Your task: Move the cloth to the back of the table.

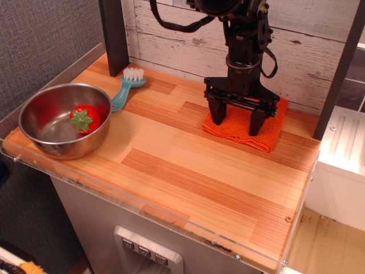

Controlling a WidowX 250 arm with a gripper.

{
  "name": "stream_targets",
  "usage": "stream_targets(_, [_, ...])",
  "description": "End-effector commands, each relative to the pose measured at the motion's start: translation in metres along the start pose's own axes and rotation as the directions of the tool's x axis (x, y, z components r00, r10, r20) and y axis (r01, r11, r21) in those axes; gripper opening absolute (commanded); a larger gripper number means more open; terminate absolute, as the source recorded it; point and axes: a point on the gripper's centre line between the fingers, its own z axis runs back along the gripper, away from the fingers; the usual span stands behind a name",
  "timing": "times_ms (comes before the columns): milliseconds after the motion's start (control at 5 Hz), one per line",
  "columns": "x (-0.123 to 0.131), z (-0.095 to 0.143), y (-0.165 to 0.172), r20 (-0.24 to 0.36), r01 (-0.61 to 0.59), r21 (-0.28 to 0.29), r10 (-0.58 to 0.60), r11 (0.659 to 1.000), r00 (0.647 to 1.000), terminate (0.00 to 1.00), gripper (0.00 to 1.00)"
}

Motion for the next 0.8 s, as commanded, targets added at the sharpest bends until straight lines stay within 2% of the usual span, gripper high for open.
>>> stream_targets(0, [-0.004,0.043,0.004,0.071,0.002,-0.016,-0.001,1.000,0.997,0.00,1.00])
stream_targets(400, [-0.010,0.075,0.004,0.128,0.005,-0.028,-0.001,1.000,0.992,0.00,1.00])
stream_targets(600, [-0.026,0.097,0.012,0.142,0.000,-0.010,0.002,1.000,0.990,0.00,1.00])
